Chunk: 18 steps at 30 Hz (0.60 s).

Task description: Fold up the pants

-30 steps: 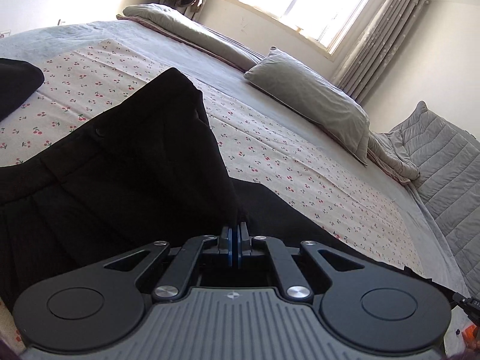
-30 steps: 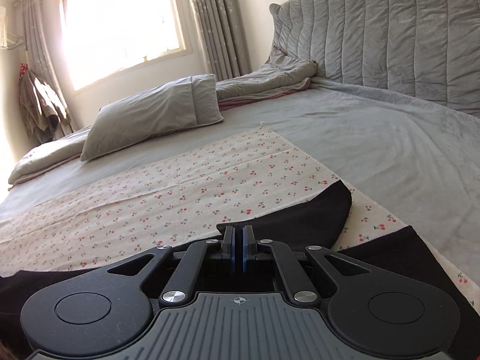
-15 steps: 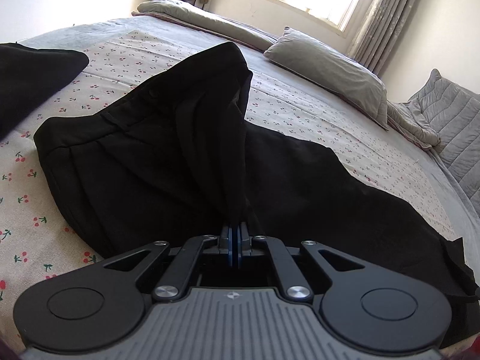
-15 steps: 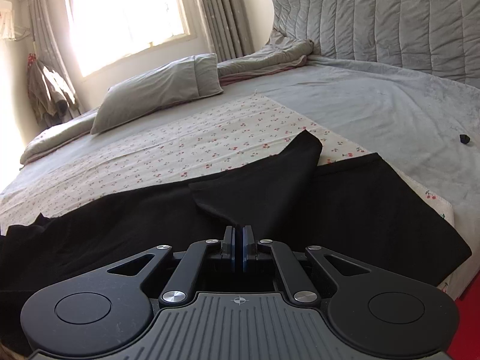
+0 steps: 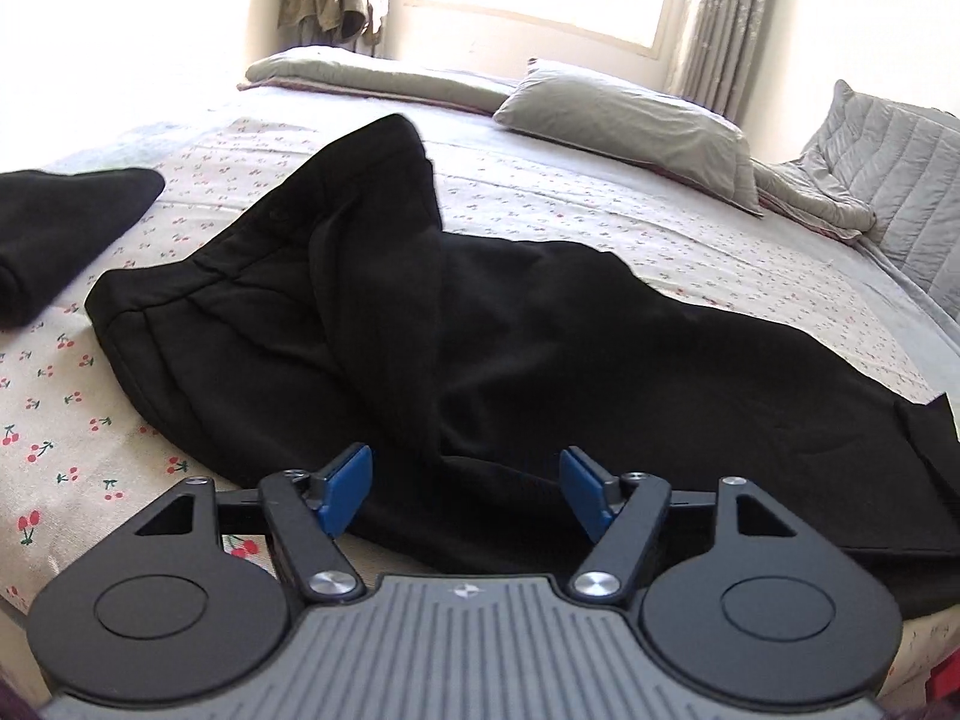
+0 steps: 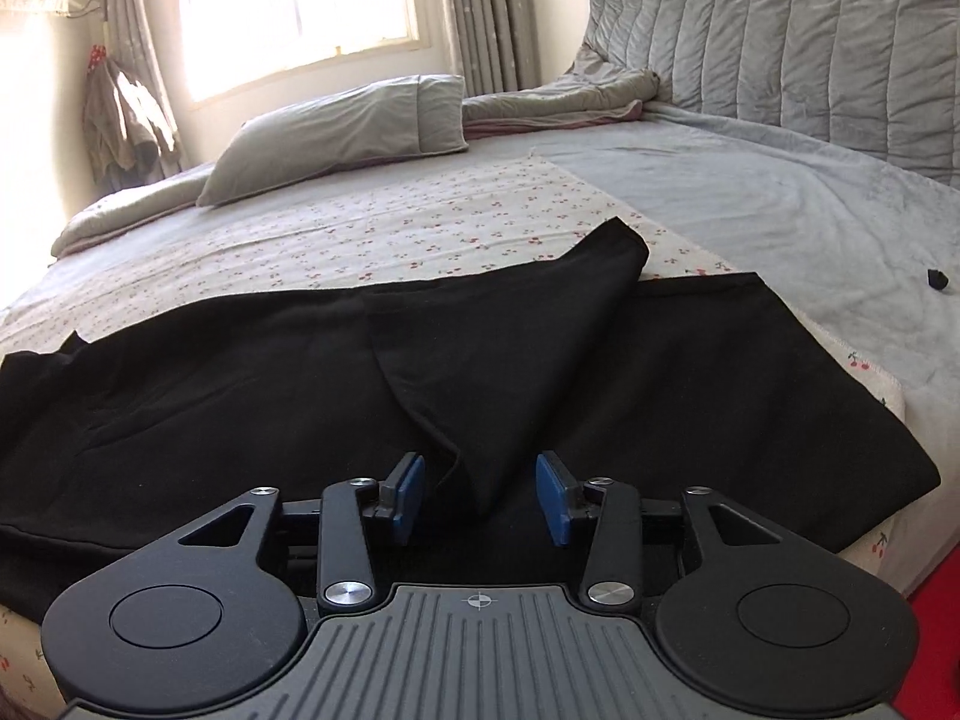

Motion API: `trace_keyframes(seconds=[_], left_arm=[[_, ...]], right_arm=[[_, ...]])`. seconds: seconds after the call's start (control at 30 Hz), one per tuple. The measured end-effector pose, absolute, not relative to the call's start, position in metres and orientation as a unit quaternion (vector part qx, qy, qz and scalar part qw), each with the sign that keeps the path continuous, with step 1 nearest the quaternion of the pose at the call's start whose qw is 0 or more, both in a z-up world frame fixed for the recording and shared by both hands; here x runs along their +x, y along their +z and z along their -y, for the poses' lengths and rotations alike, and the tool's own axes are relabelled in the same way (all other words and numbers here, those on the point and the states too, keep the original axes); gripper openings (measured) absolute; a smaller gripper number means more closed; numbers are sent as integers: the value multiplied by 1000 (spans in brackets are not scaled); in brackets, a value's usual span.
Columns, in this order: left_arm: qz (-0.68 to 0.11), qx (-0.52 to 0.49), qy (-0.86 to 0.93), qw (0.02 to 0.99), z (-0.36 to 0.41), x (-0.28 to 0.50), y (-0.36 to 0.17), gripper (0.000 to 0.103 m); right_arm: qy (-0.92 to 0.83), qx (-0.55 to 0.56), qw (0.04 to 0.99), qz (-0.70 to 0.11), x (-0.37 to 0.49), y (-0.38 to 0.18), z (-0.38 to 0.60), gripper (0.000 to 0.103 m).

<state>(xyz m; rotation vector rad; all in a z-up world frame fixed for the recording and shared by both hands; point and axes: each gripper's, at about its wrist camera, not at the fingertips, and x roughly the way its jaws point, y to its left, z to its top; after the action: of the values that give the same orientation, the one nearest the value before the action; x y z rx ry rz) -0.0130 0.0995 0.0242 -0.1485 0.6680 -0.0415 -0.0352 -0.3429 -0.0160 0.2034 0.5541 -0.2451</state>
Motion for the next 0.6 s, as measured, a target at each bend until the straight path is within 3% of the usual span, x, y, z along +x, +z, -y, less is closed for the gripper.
trace_keyframes(seconds=[0.07,0.13,0.2,0.4,0.6], left_arm=[[-318,-58,-39,945,-84,-16,28,84],[-304,-39,-65,950,-63,-19,33,88],[-295,-17,-110,949,-42,-19,35,92],[-270,58,-269,923,34,-17,19,92],[-265,115,-347,892,91,-13,-6,85]], right_arm=[[-109,86,952,-272,-24,-12,341,44],[-100,69,955,-271,-12,-9,337,54],[-88,47,957,-272,5,-9,331,56],[-70,23,953,-295,53,-17,321,56],[-78,21,950,-301,76,-28,324,47]])
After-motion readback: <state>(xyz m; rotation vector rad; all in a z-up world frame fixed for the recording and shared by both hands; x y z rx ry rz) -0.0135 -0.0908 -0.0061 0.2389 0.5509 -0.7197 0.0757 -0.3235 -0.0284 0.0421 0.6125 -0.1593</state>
